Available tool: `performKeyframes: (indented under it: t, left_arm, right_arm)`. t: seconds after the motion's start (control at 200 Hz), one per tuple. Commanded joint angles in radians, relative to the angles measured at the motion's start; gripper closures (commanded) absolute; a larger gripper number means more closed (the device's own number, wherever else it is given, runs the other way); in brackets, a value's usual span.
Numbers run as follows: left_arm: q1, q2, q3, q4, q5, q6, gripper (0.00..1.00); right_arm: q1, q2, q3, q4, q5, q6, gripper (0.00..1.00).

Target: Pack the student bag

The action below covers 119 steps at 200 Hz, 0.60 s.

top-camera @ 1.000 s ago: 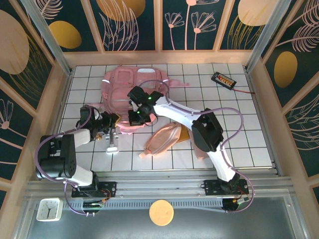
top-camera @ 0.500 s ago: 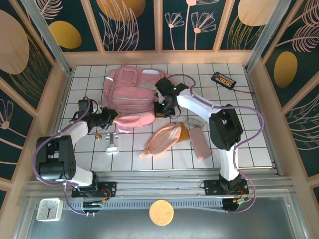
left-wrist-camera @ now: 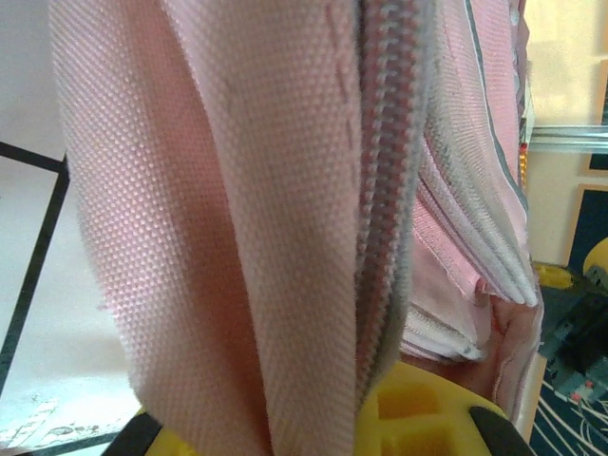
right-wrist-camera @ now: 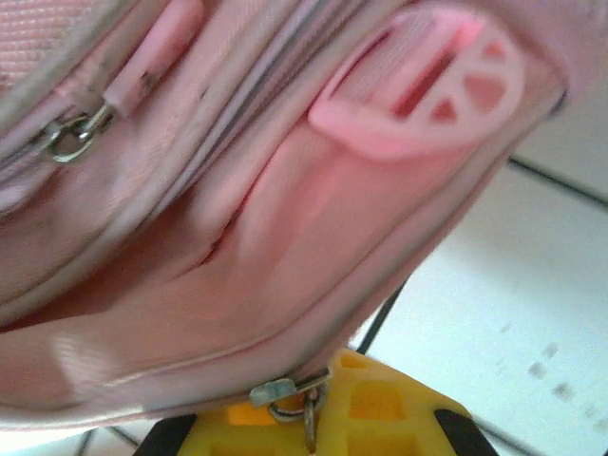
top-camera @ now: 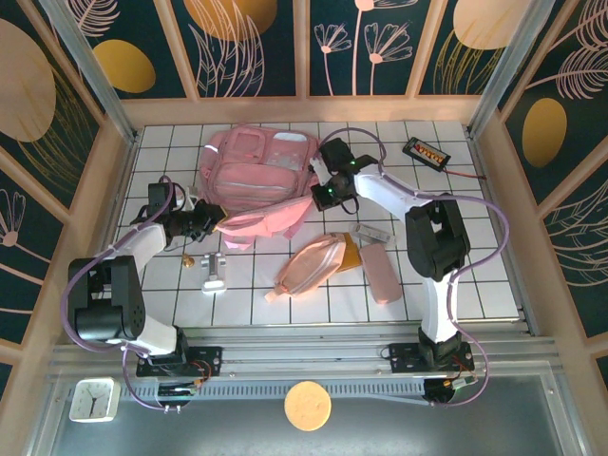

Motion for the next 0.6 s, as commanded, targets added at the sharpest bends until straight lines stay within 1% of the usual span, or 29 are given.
performKeyframes:
  t: [0.0, 0.04, 0.12, 0.19, 0.245, 0.35, 0.495, 0.51, 0.59]
  left_arm:
    - [0.055, 0.0, 0.049, -0.044, -0.072, 0.124, 1.0]
    - [0.062, -0.005, 0.05, -0.045, -0.073, 0.128, 1.0]
    - [0.073, -0.007, 0.066, -0.065, -0.078, 0.145, 1.0]
    - [0.076, -0.008, 0.089, -0.102, -0.092, 0.18, 1.0]
    - [0.077, -0.014, 0.102, -0.129, -0.108, 0.205, 1.0]
    - [0.084, -0.027, 0.108, -0.166, -0.138, 0.237, 1.0]
    - [0.111, -0.041, 0.081, -0.173, -0.128, 0.241, 1.0]
    - [0.114, -0.043, 0.078, -0.175, -0.127, 0.242, 1.0]
    - [0.133, -0.05, 0.07, -0.186, -0.125, 0.254, 1.0]
  right_arm:
    - [-0.116, 0.036, 0.053, 0.089, 0.156, -0.139, 1.0]
    - [-0.118, 0.04, 0.067, 0.083, 0.131, -0.165, 1.0]
    - [-0.12, 0.023, 0.048, 0.103, 0.136, -0.231, 1.0]
    - [-0.125, -0.01, -0.02, 0.17, 0.179, -0.302, 1.0]
    - [-0.14, -0.018, -0.035, 0.185, 0.18, -0.333, 1.0]
    - [-0.182, 0.007, 0.005, 0.161, 0.201, -0.33, 1.0]
    - [-0.225, 0.028, 0.019, 0.182, 0.189, -0.319, 1.0]
    - [-0.227, 0.031, 0.02, 0.185, 0.165, -0.319, 1.0]
    - [-0.234, 0.047, 0.025, 0.198, 0.117, -0.319, 1.0]
